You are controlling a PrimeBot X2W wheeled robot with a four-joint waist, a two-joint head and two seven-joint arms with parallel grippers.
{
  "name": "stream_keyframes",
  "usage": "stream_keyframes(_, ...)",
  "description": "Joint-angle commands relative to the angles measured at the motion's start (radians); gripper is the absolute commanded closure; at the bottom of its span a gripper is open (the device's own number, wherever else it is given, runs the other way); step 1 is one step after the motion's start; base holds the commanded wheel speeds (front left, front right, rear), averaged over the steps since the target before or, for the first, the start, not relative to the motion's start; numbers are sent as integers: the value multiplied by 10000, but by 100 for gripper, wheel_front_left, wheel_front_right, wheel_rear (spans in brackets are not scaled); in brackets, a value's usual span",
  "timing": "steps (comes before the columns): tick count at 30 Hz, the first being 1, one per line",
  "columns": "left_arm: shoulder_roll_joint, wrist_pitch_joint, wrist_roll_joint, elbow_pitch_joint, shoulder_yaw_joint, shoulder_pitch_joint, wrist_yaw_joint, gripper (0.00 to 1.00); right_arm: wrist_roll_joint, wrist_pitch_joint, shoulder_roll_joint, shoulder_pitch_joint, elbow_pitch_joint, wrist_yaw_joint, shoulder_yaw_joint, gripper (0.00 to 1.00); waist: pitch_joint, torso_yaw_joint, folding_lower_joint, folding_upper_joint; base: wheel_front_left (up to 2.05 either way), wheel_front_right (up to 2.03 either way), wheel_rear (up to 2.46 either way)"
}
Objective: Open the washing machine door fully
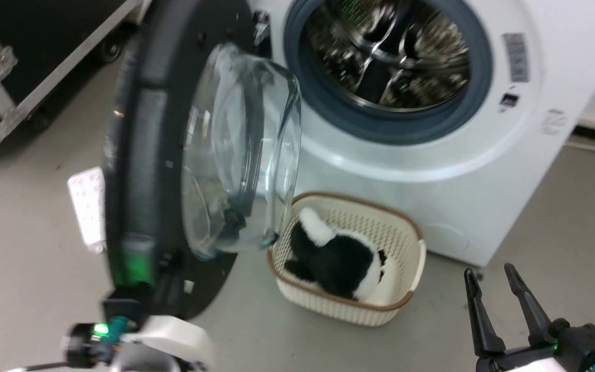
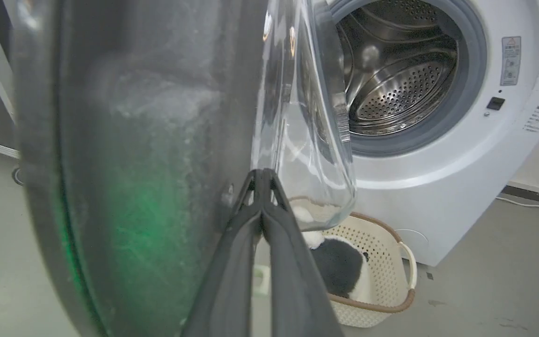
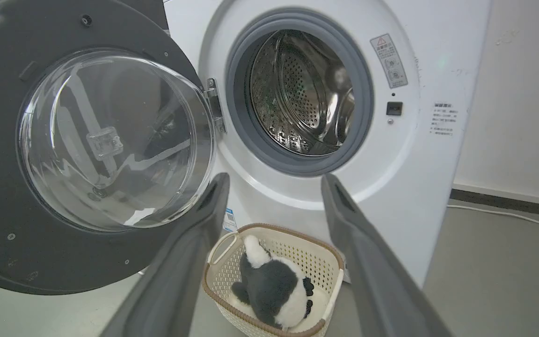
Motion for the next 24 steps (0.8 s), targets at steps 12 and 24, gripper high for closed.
stream_keyframes(12, 1245, 152, -1016, 199, 2158, -1261, 376, 100, -19, -42, -1024, -486, -309, 8, 439, 0, 2217, 215, 1, 0, 0, 0, 0)
stream_keyframes(24, 2754, -180, -1999, 2487, 3998, -3248, 219, 100, 232, -42, -1890, -708, -637, 8, 263, 0, 3231, -152, 1, 0, 0, 0, 0)
